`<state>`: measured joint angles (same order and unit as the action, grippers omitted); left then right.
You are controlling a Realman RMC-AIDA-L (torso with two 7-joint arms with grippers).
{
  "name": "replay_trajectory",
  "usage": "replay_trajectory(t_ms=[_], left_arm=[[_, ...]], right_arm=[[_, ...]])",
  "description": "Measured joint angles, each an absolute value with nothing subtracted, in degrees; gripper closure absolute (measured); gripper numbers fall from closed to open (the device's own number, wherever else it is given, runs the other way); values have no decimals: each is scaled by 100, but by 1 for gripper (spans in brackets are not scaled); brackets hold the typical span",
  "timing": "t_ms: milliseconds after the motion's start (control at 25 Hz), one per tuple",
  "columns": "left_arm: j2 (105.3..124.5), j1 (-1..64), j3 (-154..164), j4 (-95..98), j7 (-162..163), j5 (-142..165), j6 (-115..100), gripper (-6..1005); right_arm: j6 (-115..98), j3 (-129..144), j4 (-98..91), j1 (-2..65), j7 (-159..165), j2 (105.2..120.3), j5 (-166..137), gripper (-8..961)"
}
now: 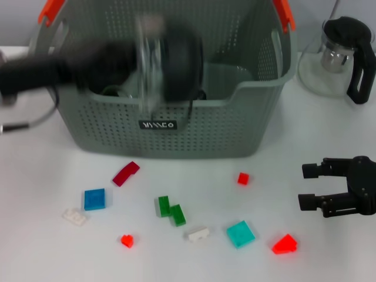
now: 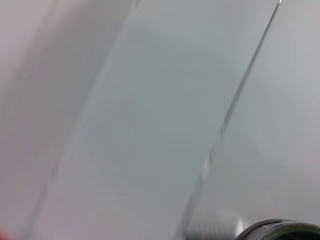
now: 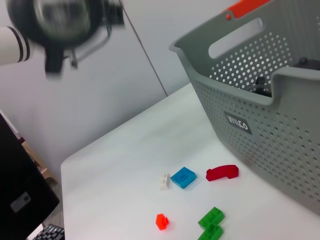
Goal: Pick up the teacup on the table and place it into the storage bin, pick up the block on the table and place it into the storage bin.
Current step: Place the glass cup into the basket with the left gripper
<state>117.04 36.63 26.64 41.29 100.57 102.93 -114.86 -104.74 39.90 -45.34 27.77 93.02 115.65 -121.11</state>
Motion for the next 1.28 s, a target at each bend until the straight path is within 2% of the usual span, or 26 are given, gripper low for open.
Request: replay_trajectory(t_ms=[160,440,640,760,1000,1120,1280], left_arm=[[11744,3787,2624,4359,10607,9504,-10712,957],[11181,4492,3674,5920,12810,10957,-9252,956],[11064,5299,4419,6439,13691,12817,-8939,956],[11185,5567,5142,6428,13824,13569,-8512,956],[11758,5836,6268,6081,14072,15336,-7407,956],[11969,5878,6484,5948,14028,15877,-7226,938],[12108,5810,6716,5938,13970,16157,-7066,915]], right_arm=[[-10468,3990,-4534,2777,9298,11566,-12111,38],[-10466,3990,-4535,2739,9298,11547,-12111,38],[-10464,3990,-4535,2749,9301,11540,-12111,39],[-10465,3990,-4535,2756,9301,11542,-12112,39],[-10466,3990,-4535,2764,9315,11549,-12111,38],[-10468,3990,-4535,2772,9324,11549,-12111,38],[-10467,3990,-4535,2770,9321,11549,-12111,39]])
